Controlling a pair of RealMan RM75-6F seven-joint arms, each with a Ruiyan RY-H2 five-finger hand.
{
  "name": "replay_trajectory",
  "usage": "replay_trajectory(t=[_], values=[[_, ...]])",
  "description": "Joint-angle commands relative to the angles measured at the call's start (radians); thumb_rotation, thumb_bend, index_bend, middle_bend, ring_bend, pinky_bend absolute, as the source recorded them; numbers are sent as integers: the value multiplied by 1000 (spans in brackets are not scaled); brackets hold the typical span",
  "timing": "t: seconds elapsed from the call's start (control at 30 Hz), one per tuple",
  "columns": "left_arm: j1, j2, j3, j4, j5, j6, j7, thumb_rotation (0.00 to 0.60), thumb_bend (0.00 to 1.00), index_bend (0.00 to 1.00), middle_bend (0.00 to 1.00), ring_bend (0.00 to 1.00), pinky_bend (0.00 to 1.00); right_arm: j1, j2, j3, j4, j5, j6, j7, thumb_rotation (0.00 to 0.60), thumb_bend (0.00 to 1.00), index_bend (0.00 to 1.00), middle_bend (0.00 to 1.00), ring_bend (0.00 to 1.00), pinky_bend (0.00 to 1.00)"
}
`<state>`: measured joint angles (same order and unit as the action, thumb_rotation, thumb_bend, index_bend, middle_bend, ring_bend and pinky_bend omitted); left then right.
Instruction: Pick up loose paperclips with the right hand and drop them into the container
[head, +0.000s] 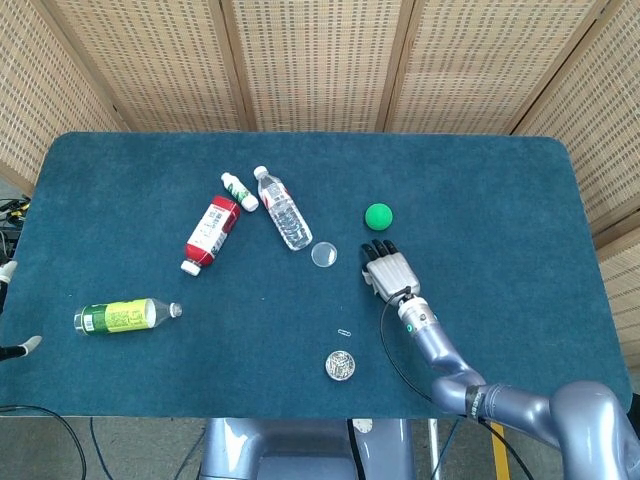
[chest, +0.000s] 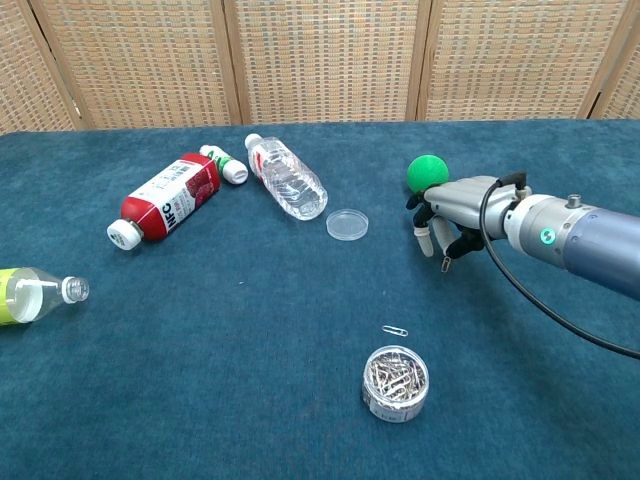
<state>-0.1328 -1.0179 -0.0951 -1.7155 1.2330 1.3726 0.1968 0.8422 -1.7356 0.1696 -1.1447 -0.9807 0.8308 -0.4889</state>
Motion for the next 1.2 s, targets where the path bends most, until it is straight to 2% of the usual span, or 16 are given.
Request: replay_trajectory(t=[0.03, 0.53, 0.83, 1.2], values=[[0, -1, 0, 1, -1, -1, 0, 600, 0, 0, 0, 0, 0, 2, -8, 1, 17, 10, -10, -3, 600, 940, 500, 86, 0, 78], [-3, -4, 1, 2, -4, -2, 8, 600, 0, 0, 0, 0, 0, -9, 12, -14, 23, 26, -16, -28, 600, 941, 500, 86, 0, 78], [-2, -3, 1, 0, -1, 0, 6, 600, 0, 0, 0, 0, 0, -27, 52, -39, -41, 37, -16, -54, 600, 940, 500, 86, 0, 78], [1, -1, 3, -3, 8, 6, 1, 600, 0, 0, 0, 0, 0, -40, 86, -33, -101, 12, 19, -32, 600, 940, 500, 87, 0, 78]])
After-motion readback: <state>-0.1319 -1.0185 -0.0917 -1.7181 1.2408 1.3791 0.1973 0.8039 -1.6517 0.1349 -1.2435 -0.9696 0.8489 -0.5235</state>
